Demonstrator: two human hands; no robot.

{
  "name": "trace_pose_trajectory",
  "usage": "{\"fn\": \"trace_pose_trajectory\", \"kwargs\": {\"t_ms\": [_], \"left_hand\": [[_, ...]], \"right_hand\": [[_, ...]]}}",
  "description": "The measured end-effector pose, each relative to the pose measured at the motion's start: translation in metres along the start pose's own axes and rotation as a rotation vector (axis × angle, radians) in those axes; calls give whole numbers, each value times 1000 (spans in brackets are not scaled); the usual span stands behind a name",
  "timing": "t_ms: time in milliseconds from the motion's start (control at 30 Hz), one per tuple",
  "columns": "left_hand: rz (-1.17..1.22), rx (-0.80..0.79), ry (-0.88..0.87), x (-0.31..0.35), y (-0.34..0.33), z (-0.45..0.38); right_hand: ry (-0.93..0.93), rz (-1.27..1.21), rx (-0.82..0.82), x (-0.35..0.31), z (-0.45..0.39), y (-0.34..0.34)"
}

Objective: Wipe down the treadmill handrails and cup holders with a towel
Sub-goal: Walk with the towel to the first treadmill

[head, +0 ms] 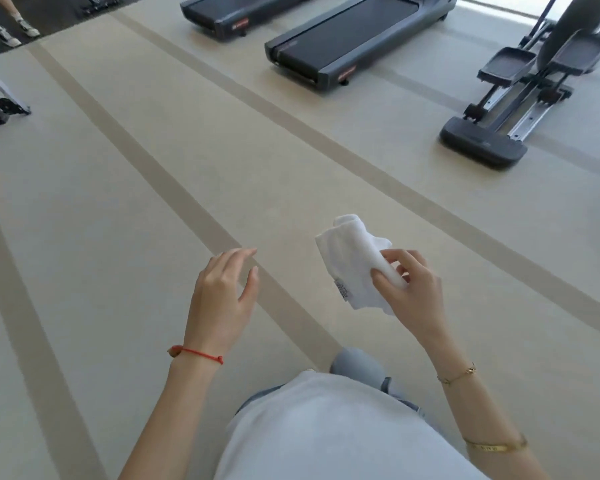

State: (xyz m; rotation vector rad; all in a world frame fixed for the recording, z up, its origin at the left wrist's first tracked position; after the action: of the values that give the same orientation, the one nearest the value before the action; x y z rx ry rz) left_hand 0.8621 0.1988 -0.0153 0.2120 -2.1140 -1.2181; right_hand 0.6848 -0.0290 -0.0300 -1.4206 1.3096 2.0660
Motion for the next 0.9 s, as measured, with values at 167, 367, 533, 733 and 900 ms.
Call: {"fn": "trace_pose_trajectory", "kwargs": {"t_ms": [167, 367, 533, 733, 900], "left_hand": [[21, -51, -48, -21, -32, -92], [48, -102, -73, -37, -87, -204], [49, -103, -75, -36, -135, -316], [51, -60, -74, -29, -174, -442], [59, -73, -82, -31, -207, -525]], "right_hand": [[-46, 12, 54, -5, -81, -3], [-61, 37, 103, 3, -192, -1], [-59, 26, 125, -2, -307, 16], [-36, 31, 147, -20, -442, 47], [-31, 49, 167, -21, -535, 55]]}}
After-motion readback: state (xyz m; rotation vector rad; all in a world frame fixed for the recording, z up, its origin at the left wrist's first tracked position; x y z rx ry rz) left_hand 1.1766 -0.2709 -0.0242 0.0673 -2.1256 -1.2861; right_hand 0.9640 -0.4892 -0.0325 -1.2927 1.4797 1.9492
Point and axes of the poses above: each hand's wrist, its own z-axis away from the middle knuckle, its own y-axis out of the back of the hand, x = y × z, the point moved 3 cm from there along -z, towards the middle knuckle, and after that the axes turned 9 degrees about -y, right-handed, at the moved point
